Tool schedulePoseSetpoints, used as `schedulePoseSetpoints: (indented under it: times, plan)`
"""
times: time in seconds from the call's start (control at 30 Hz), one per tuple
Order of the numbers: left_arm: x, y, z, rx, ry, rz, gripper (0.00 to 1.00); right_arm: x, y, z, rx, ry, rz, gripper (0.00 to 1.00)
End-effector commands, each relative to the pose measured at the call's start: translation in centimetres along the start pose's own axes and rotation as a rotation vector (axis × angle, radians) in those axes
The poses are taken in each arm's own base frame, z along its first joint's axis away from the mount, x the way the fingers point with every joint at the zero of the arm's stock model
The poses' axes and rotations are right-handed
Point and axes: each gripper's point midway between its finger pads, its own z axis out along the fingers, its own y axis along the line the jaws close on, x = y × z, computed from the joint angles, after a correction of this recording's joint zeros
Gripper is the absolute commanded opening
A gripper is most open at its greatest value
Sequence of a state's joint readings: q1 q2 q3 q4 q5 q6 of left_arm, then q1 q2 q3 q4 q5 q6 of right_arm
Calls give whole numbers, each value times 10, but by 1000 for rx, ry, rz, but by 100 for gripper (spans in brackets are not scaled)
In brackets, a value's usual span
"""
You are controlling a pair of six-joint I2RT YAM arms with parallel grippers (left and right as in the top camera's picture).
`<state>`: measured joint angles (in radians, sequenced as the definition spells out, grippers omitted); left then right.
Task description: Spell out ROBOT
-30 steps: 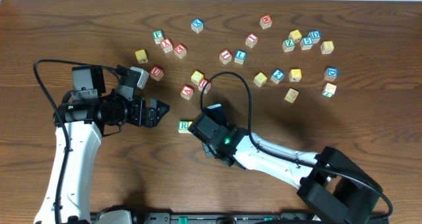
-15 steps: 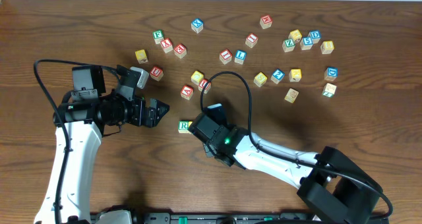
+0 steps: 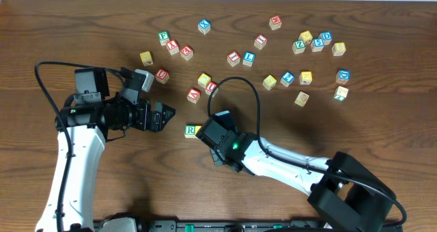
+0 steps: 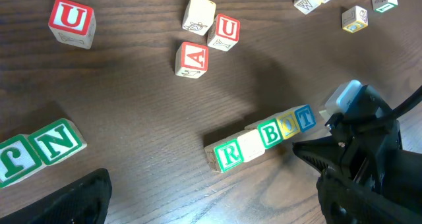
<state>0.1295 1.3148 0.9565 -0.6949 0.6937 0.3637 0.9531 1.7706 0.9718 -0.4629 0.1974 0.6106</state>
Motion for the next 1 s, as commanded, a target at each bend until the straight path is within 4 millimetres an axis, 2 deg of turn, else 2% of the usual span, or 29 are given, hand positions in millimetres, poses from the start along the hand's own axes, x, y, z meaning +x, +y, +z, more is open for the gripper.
schedulePoseSetpoints:
  times: [0.0,0.37,0.97]
  plan:
    - [-4,0,-4,-5,-14,15,98,5,1,0,4,12,12,1]
    - [-4,0,-4,-5,-14,15,98,-1,-14,-1,87,-32,60,1]
    - [-4,0,-4,-5,-14,15,98,-5,-21,-2,125,-54,78,1]
